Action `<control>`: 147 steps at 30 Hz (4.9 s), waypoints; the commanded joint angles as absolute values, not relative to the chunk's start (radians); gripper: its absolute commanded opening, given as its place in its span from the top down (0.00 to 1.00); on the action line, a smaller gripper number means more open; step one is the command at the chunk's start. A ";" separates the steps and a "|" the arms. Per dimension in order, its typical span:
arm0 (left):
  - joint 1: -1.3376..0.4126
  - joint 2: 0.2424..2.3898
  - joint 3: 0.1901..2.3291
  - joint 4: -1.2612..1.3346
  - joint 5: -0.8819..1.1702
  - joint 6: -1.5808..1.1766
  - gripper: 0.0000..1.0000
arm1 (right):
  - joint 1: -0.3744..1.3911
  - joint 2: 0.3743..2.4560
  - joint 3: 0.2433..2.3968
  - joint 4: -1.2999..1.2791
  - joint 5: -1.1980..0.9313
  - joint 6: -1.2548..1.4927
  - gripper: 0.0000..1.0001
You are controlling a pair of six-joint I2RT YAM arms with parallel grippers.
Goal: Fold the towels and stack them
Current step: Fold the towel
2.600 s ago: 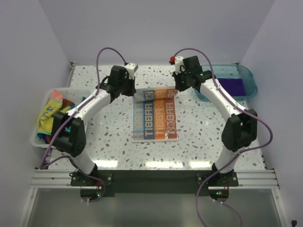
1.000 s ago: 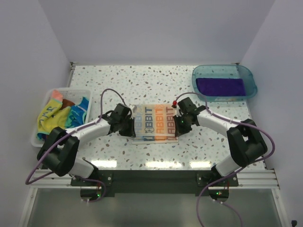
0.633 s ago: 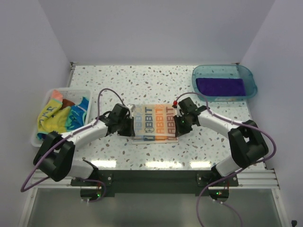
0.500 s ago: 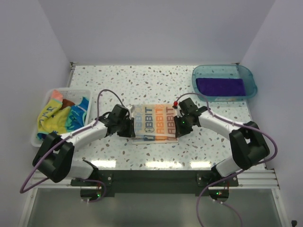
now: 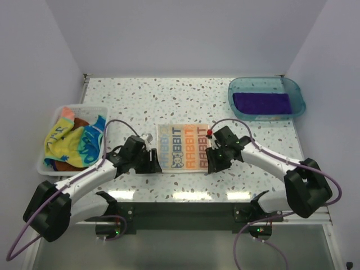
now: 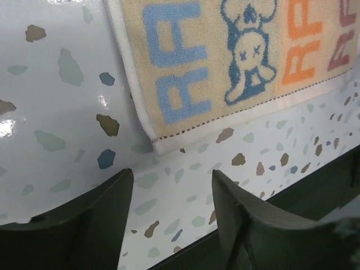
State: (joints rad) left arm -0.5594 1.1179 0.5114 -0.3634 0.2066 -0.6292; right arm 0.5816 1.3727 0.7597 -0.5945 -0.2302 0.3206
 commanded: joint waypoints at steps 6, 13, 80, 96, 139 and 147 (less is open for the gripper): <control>-0.566 1.037 0.469 -0.322 0.187 -0.807 0.34 | 0.583 1.169 0.684 -0.568 -0.169 0.543 0.45; -0.565 1.107 0.471 -0.241 0.170 -0.851 0.46 | 0.583 1.170 0.540 -0.347 -0.178 0.799 0.45; -0.479 1.330 0.917 -0.382 0.058 -0.701 1.00 | 0.447 1.187 0.807 -0.333 0.012 0.804 1.00; -0.270 1.934 1.781 -0.414 0.153 -0.525 1.00 | 0.282 1.851 1.638 -0.221 -0.104 0.578 1.00; -0.469 1.147 0.526 -0.316 0.244 -0.726 1.00 | 0.344 1.186 0.634 -0.440 -0.353 0.584 1.00; -0.491 1.193 0.457 -0.279 0.239 -0.724 1.00 | 0.455 1.281 0.560 -0.344 -0.298 0.624 1.00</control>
